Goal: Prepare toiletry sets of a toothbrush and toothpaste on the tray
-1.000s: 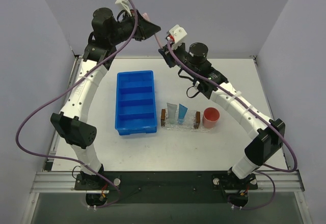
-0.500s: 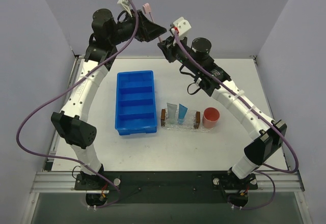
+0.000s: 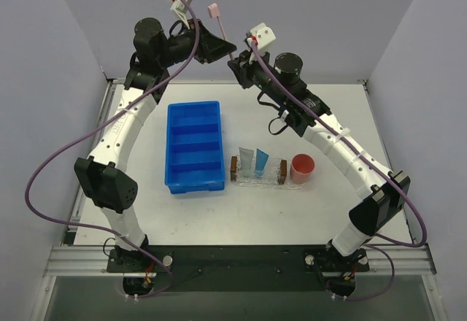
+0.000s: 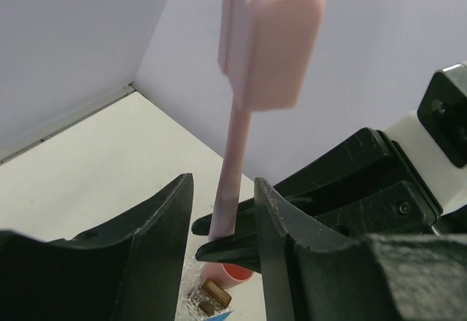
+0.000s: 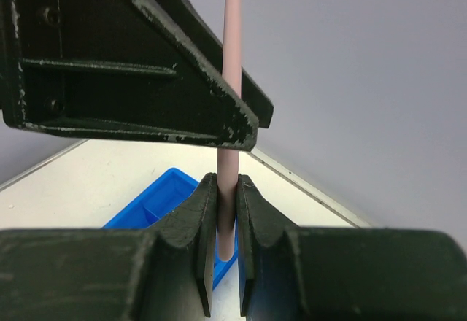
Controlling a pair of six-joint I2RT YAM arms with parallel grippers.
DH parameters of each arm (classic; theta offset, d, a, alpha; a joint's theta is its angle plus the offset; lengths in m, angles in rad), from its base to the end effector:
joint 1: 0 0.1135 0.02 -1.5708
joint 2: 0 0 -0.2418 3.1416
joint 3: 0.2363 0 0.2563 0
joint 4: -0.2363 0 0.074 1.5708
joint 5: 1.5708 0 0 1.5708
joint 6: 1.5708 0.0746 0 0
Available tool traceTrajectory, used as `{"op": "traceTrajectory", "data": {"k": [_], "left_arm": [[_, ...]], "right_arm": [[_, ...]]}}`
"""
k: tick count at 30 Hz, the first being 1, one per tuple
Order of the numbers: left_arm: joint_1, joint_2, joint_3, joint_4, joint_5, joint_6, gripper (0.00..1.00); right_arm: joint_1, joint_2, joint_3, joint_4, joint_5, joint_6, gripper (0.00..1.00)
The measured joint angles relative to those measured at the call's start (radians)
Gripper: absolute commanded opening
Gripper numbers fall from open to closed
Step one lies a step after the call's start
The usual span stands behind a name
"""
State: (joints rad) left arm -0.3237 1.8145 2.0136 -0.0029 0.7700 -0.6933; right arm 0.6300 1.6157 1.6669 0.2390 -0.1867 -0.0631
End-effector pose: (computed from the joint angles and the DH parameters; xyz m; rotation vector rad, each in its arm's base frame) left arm 0.3967 -0.1879 0.4811 0.4270 1.5204 -1.3412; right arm 0.3294 0.2573 0.4699 -0.5949 1.1667 0.6046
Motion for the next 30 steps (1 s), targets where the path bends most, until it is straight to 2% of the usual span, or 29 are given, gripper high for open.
{"op": "traceTrajectory", "data": {"k": [4,10,17,21,22,23,25,26,28,29,30], "left_arm": [[-0.002,0.000,-0.026,0.015,0.010,-0.010,0.48],[-0.002,0.000,-0.027,0.029,0.018,-0.021,0.39],[-0.003,0.000,-0.027,0.045,0.019,-0.028,0.24],[-0.003,0.000,-0.027,0.058,0.016,-0.026,0.10],[-0.003,0.000,-0.027,0.061,0.016,-0.026,0.03],[-0.003,0.000,-0.027,0.065,0.016,-0.026,0.00],[-0.004,0.000,-0.027,0.068,0.016,-0.027,0.00],[-0.004,0.000,-0.027,0.069,0.016,-0.028,0.00],[-0.004,0.000,-0.027,0.070,0.016,-0.028,0.00],[-0.004,0.001,-0.027,0.071,0.017,-0.028,0.00],[-0.005,0.001,-0.027,0.071,0.022,-0.029,0.00]], "right_arm": [[-0.003,0.000,0.009,-0.005,0.008,0.010,0.00],[-0.008,0.000,0.010,-0.009,0.011,0.012,0.00],[-0.008,0.001,0.012,-0.012,0.014,0.013,0.00],[-0.008,0.001,0.019,-0.013,0.015,0.015,0.00],[-0.008,0.001,0.020,-0.013,0.015,0.015,0.00],[-0.008,0.001,0.021,-0.013,0.015,0.015,0.00],[-0.008,0.001,0.022,-0.013,0.015,0.015,0.00],[-0.008,0.001,0.022,-0.013,0.015,0.015,0.09],[-0.008,0.001,0.023,-0.016,0.015,0.016,0.19],[-0.008,0.001,0.025,-0.019,0.015,0.018,0.28],[-0.008,0.001,0.026,-0.021,0.015,0.020,0.34]]}}
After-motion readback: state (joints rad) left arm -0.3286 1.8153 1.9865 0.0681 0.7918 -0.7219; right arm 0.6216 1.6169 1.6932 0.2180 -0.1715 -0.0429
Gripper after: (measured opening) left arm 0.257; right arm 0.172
